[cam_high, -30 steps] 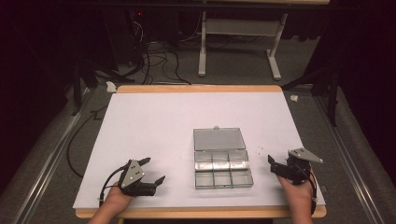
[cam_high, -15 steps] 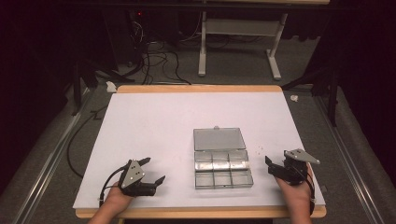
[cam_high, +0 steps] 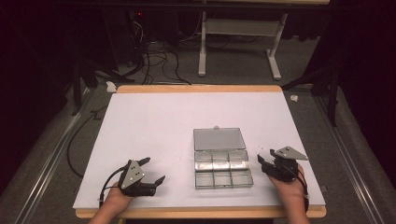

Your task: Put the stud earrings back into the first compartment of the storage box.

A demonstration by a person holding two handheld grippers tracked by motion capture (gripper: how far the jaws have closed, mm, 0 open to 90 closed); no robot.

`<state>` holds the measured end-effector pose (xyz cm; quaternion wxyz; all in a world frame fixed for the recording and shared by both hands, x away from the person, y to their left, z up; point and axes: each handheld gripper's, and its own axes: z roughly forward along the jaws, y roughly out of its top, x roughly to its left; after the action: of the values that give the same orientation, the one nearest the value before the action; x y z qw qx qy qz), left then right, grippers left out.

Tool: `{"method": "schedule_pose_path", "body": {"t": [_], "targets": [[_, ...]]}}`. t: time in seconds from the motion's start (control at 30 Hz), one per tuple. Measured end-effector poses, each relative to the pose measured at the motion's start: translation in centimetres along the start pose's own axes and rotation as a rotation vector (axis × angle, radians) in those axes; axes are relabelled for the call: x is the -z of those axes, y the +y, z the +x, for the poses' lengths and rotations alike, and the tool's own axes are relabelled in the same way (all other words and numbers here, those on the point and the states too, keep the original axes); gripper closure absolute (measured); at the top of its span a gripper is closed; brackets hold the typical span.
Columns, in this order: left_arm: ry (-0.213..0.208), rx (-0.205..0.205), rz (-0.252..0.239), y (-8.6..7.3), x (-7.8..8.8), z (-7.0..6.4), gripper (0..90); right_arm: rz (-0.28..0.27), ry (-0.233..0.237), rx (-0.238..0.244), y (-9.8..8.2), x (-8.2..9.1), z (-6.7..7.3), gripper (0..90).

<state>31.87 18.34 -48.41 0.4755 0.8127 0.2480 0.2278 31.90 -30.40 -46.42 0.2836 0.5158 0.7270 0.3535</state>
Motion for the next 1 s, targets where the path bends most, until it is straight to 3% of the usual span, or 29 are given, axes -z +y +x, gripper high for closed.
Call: {"method": "schedule_pose_path", "body": {"t": [0.1, 0.27, 0.4, 0.57, 0.9, 1.0], "targets": [[0.0, 0.002, -0.002, 0.0, 0.0, 0.0, 15.0, 0.021, 0.011, 0.008, 0.4, -0.5, 0.3, 49.7], [-0.004, 0.0, 0.0, 0.0, 0.0, 0.0, 15.0, 0.034, 0.014, -0.018, 1.1, -1.2, -0.2, 54.0], [0.0, -0.006, -0.012, -0.1, 0.1, -0.1, 15.0, 0.097, 0.047, -0.038, 1.3, -2.6, -0.6, 63.2], [0.01, -0.024, -0.014, -0.1, 0.2, -0.3, 15.0, 0.143, 0.052, -0.036, 1.2, -3.6, -0.7, 72.4], [0.007, -0.02, 0.003, 0.0, 0.0, -0.2, 15.0, 0.182, 0.078, 0.017, 1.4, -3.3, -0.4, 90.0], [0.009, -0.023, -0.003, 0.0, 0.1, -0.3, 15.0, 0.195, 0.089, 0.024, 1.3, -3.0, -0.3, 90.0]]}}
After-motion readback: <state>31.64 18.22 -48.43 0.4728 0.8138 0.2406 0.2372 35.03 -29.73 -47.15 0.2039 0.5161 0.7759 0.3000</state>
